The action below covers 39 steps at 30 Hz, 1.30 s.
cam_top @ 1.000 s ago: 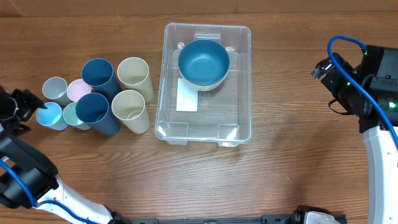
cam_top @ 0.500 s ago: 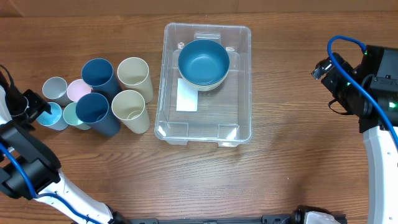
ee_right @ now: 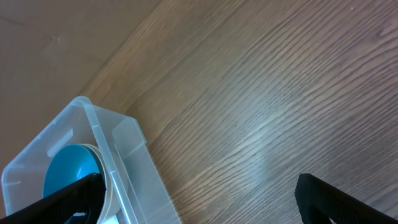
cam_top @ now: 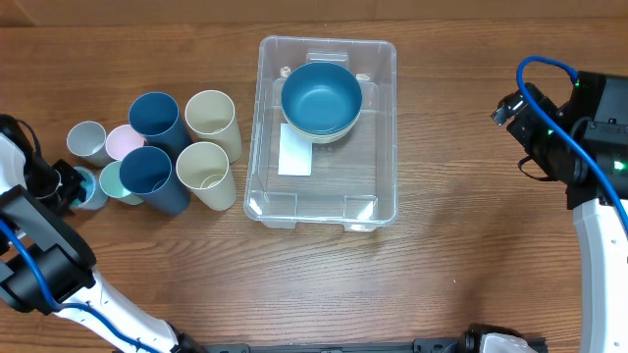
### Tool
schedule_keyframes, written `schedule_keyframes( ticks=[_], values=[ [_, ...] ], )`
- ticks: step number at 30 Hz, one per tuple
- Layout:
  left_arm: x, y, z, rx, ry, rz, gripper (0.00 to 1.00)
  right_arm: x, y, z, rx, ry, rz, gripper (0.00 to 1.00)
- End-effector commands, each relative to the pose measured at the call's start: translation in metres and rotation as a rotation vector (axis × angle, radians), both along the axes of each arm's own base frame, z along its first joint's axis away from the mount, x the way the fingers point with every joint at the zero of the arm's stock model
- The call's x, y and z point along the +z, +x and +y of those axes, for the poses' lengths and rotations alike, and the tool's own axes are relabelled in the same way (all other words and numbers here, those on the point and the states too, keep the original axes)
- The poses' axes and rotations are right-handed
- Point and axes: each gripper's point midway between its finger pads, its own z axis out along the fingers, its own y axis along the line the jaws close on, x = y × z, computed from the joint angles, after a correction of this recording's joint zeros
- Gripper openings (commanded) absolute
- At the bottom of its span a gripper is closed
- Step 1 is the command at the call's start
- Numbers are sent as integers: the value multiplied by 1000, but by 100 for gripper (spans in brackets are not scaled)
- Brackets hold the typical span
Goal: Pack container
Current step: 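Reach the left gripper to the light-blue cup and grasp it, then carry the light-blue cup into the bin and set it down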
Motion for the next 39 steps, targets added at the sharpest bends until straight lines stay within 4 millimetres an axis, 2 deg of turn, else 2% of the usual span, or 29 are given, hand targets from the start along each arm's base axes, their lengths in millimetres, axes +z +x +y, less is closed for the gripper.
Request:
schedule_keyframes(
  ticks=[1,5,9,13,15,18,19,20,22,23,25,28,31,34,39],
  values=[
    [-3,-5,0,25,10,31,4,6,2,-1,-5,1,-19,100],
    [7,-32,11,154,115,156,4,6,2,-1,-5,1,-19,100],
    [36,-30,10,199,149,88,4,6,2,-1,-5,1,-19,100],
    [113,-15,6,216,210,-150,4,6,2,-1,-5,1,-19,100],
    [161,-6,-8,195,208,-315,4,6,2,-1,-5,1,-19,100],
    [246,6,-48,75,216,-589,4,6,2,-1,-5,1,-19,100],
    [266,7,-62,28,231,-650,4,6,2,-1,-5,1,-19,100],
    [300,9,-92,-87,246,-752,4,6,2,-1,-5,1,-19,100],
    [332,12,-133,-251,255,-855,4,6,2,-1,-5,1,-19,100],
    [348,14,-161,-363,254,-913,4,6,2,-1,-5,1,-19,100],
    [368,17,-214,-574,255,-990,4,6,2,-1,-5,1,-19,100],
    [368,24,-277,-798,244,-1007,4,6,2,-1,-5,1,-19,100],
    [343,41,-337,-999,180,-961,4,6,2,-1,-5,1,-18,100],
    [297,65,-389,-1164,110,-857,4,6,2,-1,-5,1,-19,100],
    [202,97,-461,-1312,14,-681,4,6,2,-1,-5,1,-19,100]
  ],
)
